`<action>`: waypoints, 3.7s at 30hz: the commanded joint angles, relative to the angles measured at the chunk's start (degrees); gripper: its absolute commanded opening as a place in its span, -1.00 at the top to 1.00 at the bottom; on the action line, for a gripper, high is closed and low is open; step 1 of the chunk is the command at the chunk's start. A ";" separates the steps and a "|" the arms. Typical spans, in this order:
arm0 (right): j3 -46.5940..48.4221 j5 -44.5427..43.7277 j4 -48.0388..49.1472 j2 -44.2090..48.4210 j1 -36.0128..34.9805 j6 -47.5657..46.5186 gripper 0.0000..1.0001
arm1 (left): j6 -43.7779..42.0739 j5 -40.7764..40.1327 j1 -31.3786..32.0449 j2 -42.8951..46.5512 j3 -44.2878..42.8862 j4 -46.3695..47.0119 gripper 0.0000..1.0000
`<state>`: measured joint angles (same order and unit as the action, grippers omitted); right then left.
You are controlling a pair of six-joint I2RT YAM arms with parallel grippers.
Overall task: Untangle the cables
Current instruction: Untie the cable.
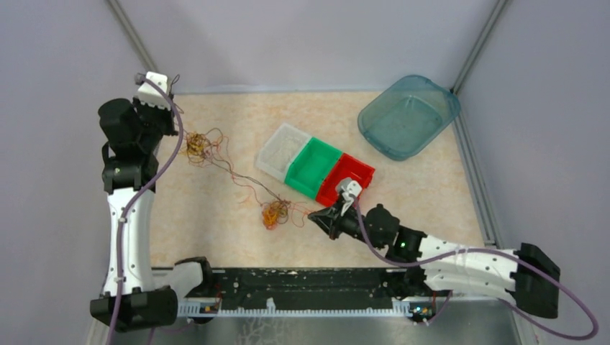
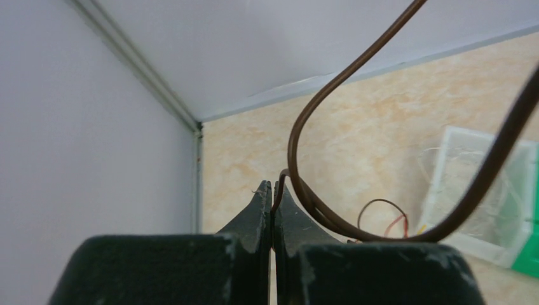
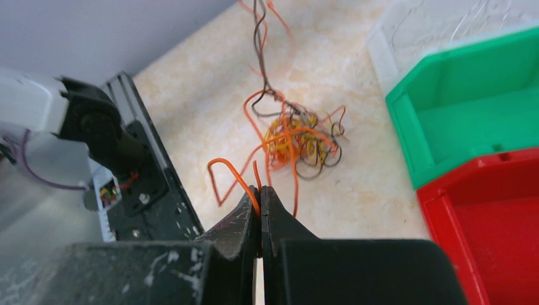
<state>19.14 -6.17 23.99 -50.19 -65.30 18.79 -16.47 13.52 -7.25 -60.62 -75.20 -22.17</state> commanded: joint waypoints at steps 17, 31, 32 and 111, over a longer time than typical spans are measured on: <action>3.76 4.05 -4.46 11.69 5.88 7.02 0.65 | -4.23 17.15 -2.30 1.43 15.59 -5.49 1.00; 15.20 15.78 12.12 -14.49 6.32 3.77 0.13 | 7.88 35.59 -2.25 -0.23 -9.92 -12.87 1.00; 16.09 17.19 13.41 -17.49 6.20 3.28 0.12 | 8.76 36.51 -2.26 -0.30 -10.86 -13.02 1.00; -1.34 3.68 -4.30 15.82 6.98 4.59 1.00 | -5.15 3.62 -2.16 6.13 2.38 11.16 1.00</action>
<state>15.27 -0.23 28.75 -44.86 -60.47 21.69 -16.88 20.27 -9.39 -56.18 -78.00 -13.96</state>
